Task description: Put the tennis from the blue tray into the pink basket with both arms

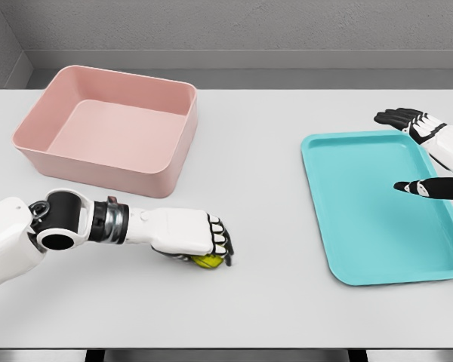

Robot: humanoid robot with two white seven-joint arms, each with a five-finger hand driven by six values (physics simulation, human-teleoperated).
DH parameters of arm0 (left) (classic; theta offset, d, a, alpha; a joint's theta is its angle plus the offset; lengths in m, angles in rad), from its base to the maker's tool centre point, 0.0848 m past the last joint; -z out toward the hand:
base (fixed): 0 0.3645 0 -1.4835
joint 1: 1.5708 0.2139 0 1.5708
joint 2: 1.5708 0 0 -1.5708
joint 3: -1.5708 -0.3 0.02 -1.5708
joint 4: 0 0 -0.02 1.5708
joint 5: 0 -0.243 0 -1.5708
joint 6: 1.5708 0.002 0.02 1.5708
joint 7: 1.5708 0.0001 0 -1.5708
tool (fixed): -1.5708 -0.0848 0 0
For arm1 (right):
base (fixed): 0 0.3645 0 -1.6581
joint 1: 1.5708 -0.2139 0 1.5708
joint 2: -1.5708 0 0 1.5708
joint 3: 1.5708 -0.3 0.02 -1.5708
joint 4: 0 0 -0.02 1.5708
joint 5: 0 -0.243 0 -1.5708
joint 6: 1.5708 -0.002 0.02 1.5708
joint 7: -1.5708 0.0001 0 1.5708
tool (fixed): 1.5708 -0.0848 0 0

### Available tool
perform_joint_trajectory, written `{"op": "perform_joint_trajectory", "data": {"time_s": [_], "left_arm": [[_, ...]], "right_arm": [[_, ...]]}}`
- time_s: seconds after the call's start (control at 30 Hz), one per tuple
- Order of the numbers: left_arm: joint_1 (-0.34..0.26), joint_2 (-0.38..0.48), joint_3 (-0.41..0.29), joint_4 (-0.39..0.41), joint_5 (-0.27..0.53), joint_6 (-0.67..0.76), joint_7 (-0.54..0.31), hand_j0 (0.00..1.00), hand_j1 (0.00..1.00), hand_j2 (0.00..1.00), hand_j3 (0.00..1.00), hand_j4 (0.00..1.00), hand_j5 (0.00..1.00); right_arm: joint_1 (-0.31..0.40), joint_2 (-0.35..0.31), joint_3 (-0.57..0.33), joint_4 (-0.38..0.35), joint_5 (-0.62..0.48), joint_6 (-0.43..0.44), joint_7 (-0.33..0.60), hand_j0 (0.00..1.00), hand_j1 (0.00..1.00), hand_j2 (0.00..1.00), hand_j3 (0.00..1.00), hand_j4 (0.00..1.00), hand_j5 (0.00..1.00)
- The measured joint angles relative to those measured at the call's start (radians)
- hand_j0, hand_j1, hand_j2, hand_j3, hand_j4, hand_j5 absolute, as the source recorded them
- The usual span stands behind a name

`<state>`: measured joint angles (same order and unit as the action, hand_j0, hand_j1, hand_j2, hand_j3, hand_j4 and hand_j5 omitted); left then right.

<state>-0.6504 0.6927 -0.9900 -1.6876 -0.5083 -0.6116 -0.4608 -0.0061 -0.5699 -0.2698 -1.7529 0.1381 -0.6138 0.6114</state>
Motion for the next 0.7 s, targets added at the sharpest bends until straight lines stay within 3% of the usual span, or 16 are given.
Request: {"op": "perform_joint_trajectory", "data": {"time_s": [0.4,0.7], "left_arm": [[-0.006,-0.001,0.001,0.006,0.006,-0.001,-0.001,0.63,0.63,0.63,0.63,0.63,0.63],[-0.043,0.000,0.005,0.006,0.013,-0.002,0.000,0.63,0.63,0.63,0.63,0.63,0.63]], "right_arm": [[0.000,0.000,0.000,-0.001,0.000,0.000,0.000,1.00,1.00,1.00,1.00,1.00,1.00],[0.000,0.000,0.000,-0.001,0.000,0.000,0.000,1.00,1.00,1.00,1.00,1.00,1.00]]}}
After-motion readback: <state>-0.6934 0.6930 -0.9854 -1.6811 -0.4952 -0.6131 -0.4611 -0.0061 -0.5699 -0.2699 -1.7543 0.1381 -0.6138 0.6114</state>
